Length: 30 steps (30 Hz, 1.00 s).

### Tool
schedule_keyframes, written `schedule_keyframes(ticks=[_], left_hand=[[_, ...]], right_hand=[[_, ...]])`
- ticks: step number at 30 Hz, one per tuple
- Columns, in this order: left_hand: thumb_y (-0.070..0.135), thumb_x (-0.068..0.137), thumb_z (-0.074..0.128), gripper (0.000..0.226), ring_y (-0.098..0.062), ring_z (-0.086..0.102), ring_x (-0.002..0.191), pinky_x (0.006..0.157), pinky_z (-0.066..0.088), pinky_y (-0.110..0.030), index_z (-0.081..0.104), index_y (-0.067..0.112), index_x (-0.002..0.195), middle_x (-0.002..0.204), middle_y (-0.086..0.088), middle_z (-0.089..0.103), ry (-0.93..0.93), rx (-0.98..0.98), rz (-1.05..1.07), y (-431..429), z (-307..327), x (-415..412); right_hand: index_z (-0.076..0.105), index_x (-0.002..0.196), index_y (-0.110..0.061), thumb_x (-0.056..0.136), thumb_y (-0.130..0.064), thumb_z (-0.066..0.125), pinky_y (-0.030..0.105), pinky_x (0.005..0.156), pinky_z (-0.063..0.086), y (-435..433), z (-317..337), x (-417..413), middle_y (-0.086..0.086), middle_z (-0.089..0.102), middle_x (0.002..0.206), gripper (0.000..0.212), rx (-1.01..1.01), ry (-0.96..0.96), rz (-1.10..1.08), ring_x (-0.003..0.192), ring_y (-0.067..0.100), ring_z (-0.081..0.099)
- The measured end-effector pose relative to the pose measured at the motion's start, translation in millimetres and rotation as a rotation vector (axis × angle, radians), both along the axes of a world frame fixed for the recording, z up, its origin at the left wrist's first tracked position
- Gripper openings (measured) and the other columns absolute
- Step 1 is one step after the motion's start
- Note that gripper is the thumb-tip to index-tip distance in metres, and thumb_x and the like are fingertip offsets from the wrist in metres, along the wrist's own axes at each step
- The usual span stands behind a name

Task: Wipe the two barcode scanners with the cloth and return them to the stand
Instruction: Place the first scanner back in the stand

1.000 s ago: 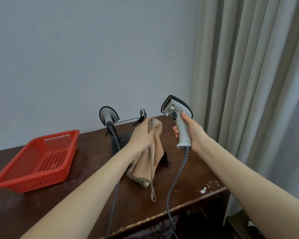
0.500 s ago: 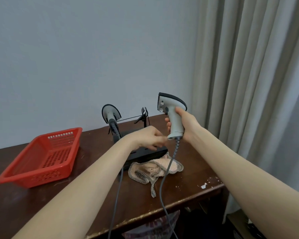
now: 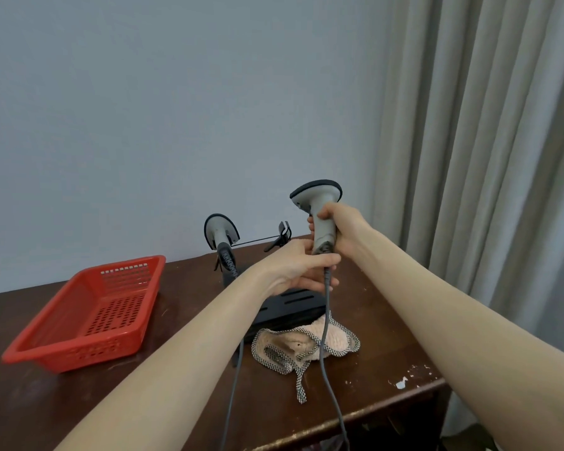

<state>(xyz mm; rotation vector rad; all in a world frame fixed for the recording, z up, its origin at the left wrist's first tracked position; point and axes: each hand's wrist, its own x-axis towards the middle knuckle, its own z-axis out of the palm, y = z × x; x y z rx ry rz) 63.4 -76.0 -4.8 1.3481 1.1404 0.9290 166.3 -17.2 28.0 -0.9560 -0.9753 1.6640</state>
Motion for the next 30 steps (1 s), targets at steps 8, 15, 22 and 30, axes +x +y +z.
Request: schedule_keyframes(ticks=[8, 15, 22, 30], left_hand=[[0.006, 0.088, 0.061, 0.011, -0.017, 0.066, 0.057, 0.057, 0.058, -0.029, 0.052, 0.011, 0.093, 0.083, -0.009, 0.060, -0.048, 0.186, 0.123, 8.0, 5.7, 8.9], [0.009, 0.090, 0.059, 0.024, -0.019, 0.064, 0.061, 0.061, 0.059, -0.036, 0.051, 0.010, 0.112, 0.089, -0.013, 0.064, -0.035, 0.245, 0.202, 24.1, 4.6, 14.9], [0.034, 0.084, 0.066, 0.020, -0.012, 0.065, 0.091, 0.080, 0.056, -0.031, 0.064, 0.017, 0.095, 0.096, 0.000, 0.067, 0.251, 0.161, 0.299, 35.8, -1.7, -30.0], [0.018, 0.079, 0.069, 0.070, -0.029, 0.042, 0.126, 0.094, 0.044, -0.038, 0.032, 0.001, 0.135, 0.136, -0.014, 0.043, 0.626, 0.107, 0.752, 87.1, -47.9, -53.1]], right_hand=[[0.058, 0.113, 0.003, 0.098, -0.019, 0.047, 0.029, 0.061, 0.051, 19.0, 10.6, -6.1, 0.011, 0.068, 0.084, 0.029, 0.089, -0.041, 0.034, 0.066, 0.017, 0.061], [0.058, 0.095, -0.004, 0.094, -0.023, 0.055, 0.032, 0.064, 0.055, 18.1, -4.8, 3.0, 0.013, 0.072, 0.095, 0.019, 0.226, -0.201, 0.162, 0.069, 0.023, 0.067], [0.052, 0.084, -0.014, 0.092, -0.021, 0.054, 0.028, 0.057, 0.047, 31.1, -11.9, -7.3, 0.006, 0.068, 0.071, 0.011, 0.389, -0.500, -0.009, 0.059, 0.018, 0.060], [0.047, 0.104, -0.013, 0.078, -0.029, 0.053, 0.045, 0.076, 0.056, 51.5, -28.8, -35.5, 0.012, 0.069, 0.083, 0.031, 0.485, -0.776, -0.044, 0.077, 0.031, 0.069]])
